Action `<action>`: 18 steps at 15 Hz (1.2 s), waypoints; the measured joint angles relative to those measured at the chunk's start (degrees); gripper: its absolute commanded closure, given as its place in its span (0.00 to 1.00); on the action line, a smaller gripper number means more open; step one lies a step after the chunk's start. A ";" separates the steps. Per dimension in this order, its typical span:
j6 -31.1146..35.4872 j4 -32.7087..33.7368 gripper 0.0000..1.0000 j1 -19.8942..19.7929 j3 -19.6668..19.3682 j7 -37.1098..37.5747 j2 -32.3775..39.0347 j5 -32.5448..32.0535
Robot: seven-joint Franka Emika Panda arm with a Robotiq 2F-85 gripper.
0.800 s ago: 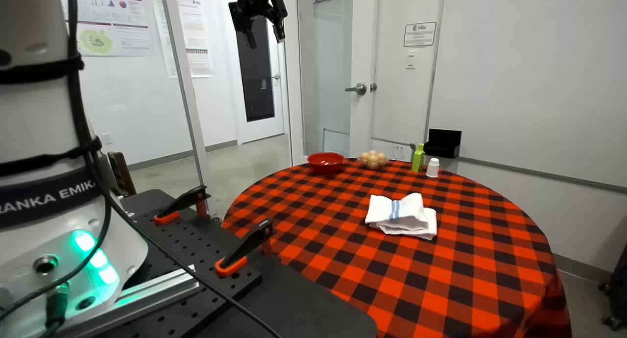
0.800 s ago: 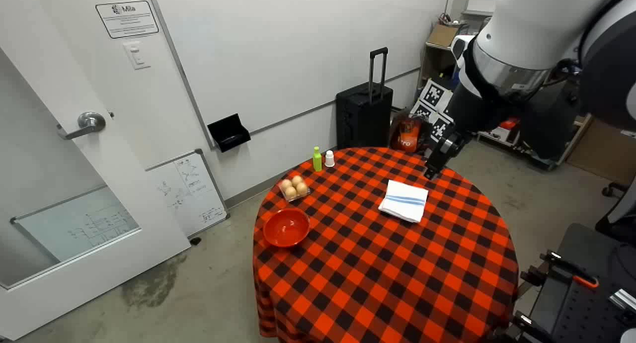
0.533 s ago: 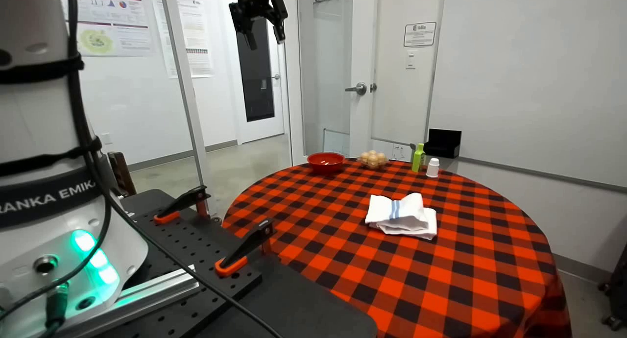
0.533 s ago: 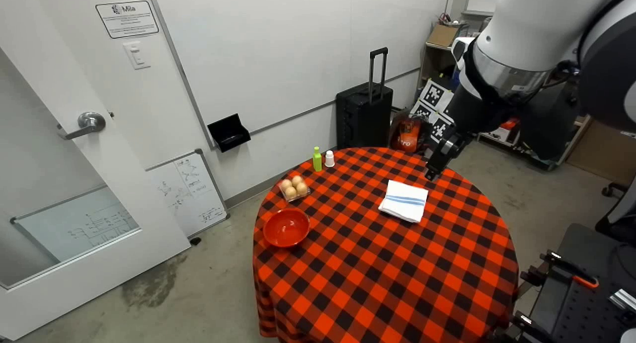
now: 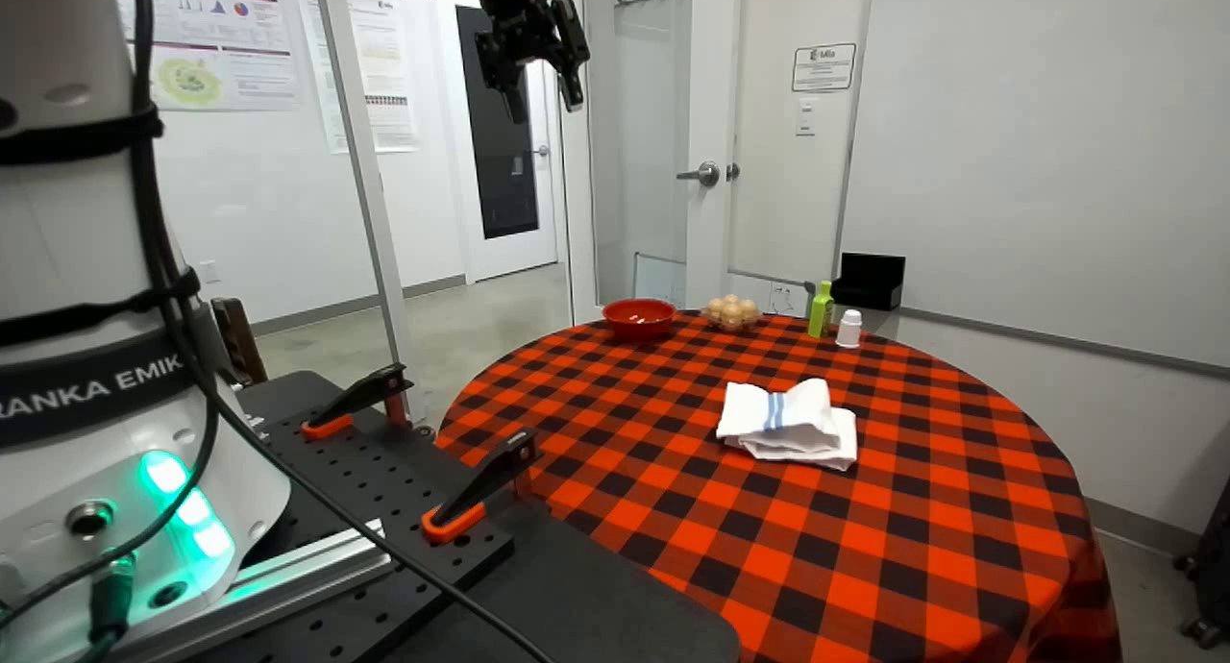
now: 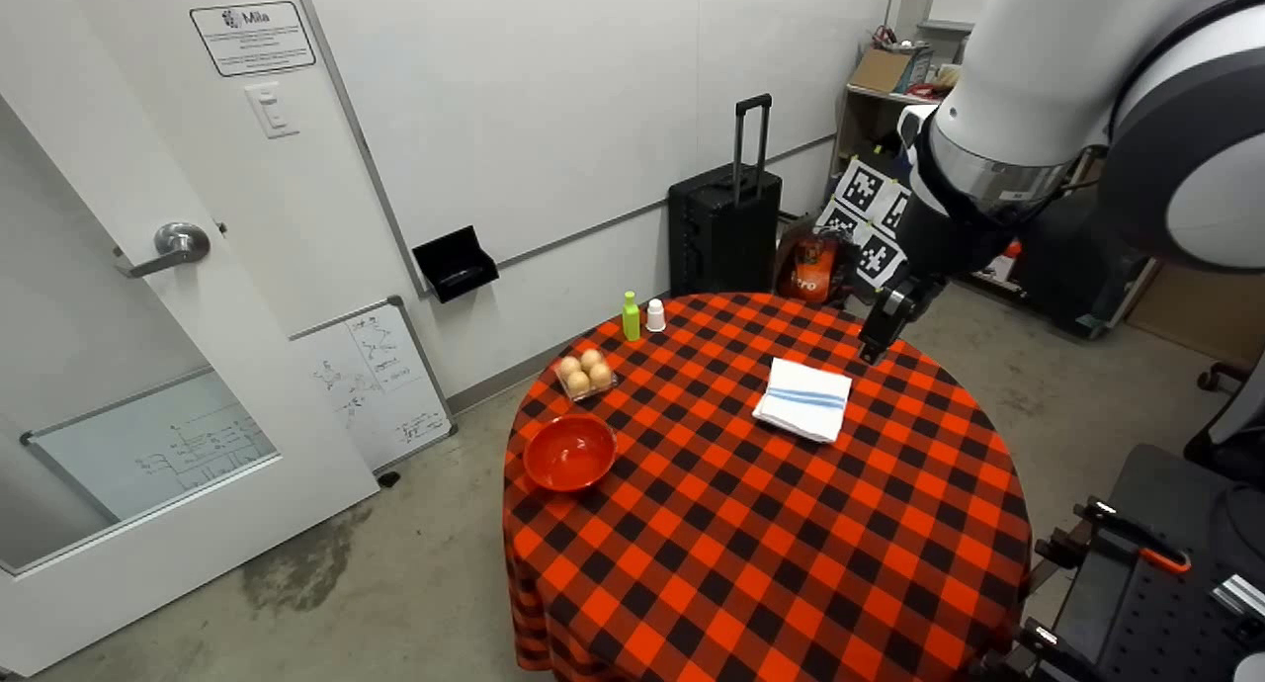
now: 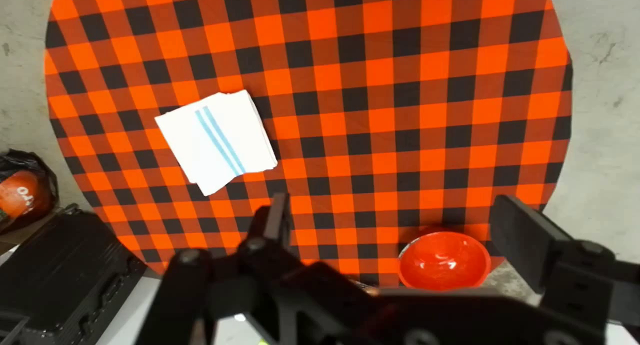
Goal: Straighten the towel
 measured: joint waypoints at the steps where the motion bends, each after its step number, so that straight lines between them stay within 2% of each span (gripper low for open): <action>1: -0.07 0.05 0.00 -0.79 -0.03 0.04 0.56 -1.77; 5: -0.15 0.71 0.00 -3.48 0.80 2.68 3.38 -13.44; 8: -0.15 1.66 0.00 -5.33 3.03 9.19 5.64 -26.61; 10: -0.53 2.15 0.00 -5.39 3.60 13.47 7.21 -31.82; 18: -1.04 3.20 0.00 -5.36 3.66 15.57 9.08 -33.59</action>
